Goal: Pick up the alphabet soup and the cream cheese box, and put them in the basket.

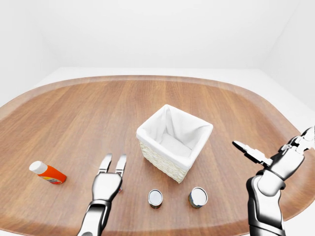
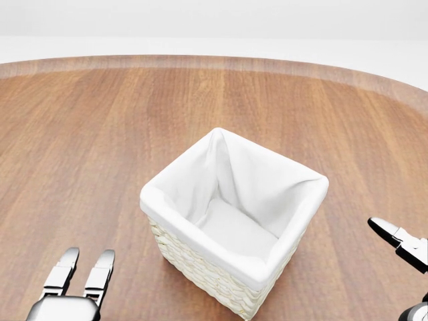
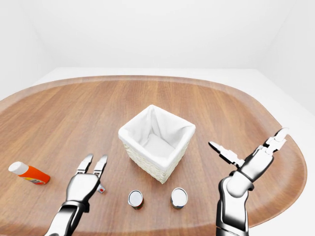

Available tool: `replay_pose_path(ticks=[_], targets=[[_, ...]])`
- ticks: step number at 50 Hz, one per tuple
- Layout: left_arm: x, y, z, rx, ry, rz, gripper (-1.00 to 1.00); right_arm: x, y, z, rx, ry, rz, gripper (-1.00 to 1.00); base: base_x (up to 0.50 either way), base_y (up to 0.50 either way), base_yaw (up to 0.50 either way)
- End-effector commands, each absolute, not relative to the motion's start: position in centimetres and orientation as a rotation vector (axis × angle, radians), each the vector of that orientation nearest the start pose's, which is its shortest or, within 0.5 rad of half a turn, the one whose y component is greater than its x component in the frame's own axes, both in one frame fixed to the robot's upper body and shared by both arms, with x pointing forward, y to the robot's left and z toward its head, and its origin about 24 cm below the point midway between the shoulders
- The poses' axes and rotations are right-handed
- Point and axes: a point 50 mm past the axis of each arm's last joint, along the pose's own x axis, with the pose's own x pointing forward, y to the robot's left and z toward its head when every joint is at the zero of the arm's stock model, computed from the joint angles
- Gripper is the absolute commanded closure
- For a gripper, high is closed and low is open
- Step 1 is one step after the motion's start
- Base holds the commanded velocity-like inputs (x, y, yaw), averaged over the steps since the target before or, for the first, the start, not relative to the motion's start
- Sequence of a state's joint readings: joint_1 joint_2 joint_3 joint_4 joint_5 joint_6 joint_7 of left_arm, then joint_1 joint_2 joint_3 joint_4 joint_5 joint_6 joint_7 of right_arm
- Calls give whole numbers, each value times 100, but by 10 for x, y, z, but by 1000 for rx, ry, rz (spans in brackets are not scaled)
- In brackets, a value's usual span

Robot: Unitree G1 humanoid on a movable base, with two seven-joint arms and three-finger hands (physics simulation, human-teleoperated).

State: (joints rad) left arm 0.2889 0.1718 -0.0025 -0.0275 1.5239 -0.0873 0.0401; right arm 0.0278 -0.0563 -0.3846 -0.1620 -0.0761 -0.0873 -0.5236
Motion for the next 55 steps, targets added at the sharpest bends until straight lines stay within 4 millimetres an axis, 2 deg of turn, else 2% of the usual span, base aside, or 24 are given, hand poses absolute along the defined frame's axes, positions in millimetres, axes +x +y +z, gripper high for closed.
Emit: replay_pose_path(ticks=[1, 21, 26, 48, 55], targets=[[189, 191, -20, 1656, 173, -227, -100, 212, -271, 87, -126, -254, -902, -100, 0, 0, 0], [194, 196, -25, 1615, 187, -217, -100, 210, -270, 90, -129, -268, -904, -100, 0, 0, 0], [197, 199, -37, 1612, 201, -227, -100, 211, -270, 88, -131, -257, -903, -100, 0, 0, 0], [205, 208, -49, 1570, 252, -242, -100, 211, -270, 88, -132, -261, -900, -100, 0, 0, 0], [206, 214, -60, 1566, 281, -244, -100, 212, -270, 88, -133, -258, -900, -100, 0, 0, 0]])
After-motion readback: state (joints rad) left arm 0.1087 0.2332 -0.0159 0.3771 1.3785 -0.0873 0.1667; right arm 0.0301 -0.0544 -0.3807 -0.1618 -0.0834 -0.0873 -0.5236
